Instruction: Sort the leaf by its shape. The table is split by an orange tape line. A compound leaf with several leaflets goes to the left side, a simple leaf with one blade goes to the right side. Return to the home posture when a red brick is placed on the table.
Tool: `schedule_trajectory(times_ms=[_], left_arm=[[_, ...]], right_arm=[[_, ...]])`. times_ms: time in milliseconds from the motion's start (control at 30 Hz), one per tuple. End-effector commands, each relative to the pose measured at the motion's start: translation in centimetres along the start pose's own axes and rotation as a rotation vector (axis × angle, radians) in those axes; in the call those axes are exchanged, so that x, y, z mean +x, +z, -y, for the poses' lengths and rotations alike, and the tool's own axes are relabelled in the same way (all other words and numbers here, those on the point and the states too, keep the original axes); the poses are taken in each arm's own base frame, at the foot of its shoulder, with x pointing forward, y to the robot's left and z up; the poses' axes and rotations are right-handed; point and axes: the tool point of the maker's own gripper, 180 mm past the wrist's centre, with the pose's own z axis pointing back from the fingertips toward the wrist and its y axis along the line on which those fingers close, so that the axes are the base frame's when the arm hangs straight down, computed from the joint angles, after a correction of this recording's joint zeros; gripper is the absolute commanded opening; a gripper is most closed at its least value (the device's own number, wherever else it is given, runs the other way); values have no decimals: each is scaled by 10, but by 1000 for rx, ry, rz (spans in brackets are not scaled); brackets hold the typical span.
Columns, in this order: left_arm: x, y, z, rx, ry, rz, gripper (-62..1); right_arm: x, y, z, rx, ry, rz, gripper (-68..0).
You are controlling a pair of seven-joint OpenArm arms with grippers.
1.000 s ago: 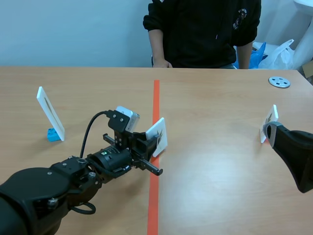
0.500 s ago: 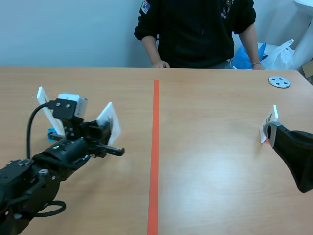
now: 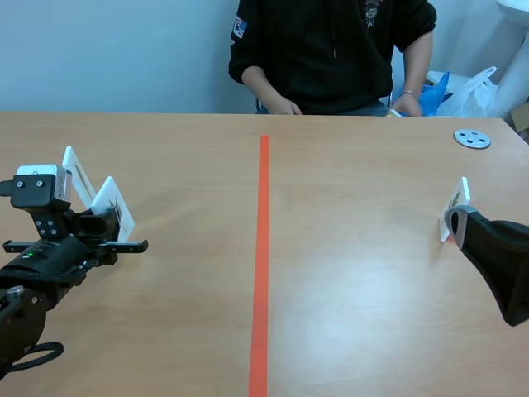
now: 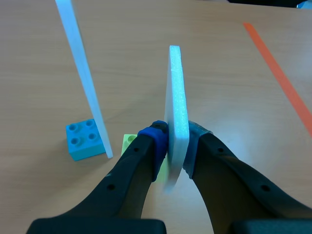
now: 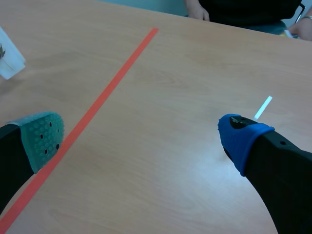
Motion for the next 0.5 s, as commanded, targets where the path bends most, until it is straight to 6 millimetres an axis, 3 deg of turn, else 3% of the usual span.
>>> schedule_trajectory(times_ms=[0, 467], left_arm=[[6, -2, -5, 15, -8, 28, -554], [-12, -1, -21, 61, -6, 45, -551]], right_arm=[[11, -1, 3, -2, 2, 38, 4], [12, -1, 3, -2, -14, 47, 4]])
